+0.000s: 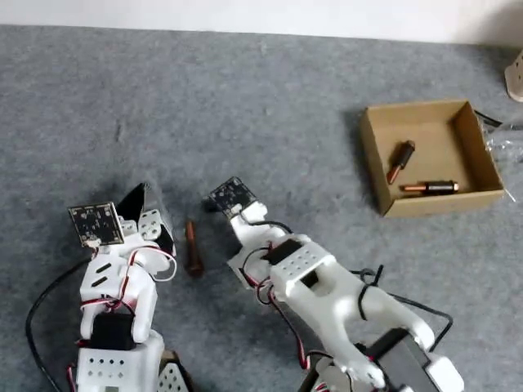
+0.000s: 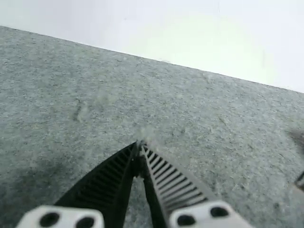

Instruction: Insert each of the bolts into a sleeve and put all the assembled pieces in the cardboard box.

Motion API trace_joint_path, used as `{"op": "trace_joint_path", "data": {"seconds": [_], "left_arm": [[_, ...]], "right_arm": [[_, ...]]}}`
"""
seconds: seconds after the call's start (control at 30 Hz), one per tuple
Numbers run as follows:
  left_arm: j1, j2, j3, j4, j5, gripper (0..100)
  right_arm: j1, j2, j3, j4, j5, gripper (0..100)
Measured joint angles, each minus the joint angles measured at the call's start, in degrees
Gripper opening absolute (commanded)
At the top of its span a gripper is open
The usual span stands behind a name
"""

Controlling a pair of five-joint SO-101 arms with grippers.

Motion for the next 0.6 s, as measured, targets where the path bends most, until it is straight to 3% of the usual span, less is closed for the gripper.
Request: {"op": "trace_joint_path", "data": {"seconds": [0.3,0.6], "left_arm": [[0.0,0.0,0.0,-3.6,0.0,1],[0.8,0.0,-0.8,8.3,0.0,7]], "right_arm": [[4.9,-18.1,9.1,0.6,0.0,0.5],[11.1,-18.5,9.5,0.6,0.0,0.5]]}}
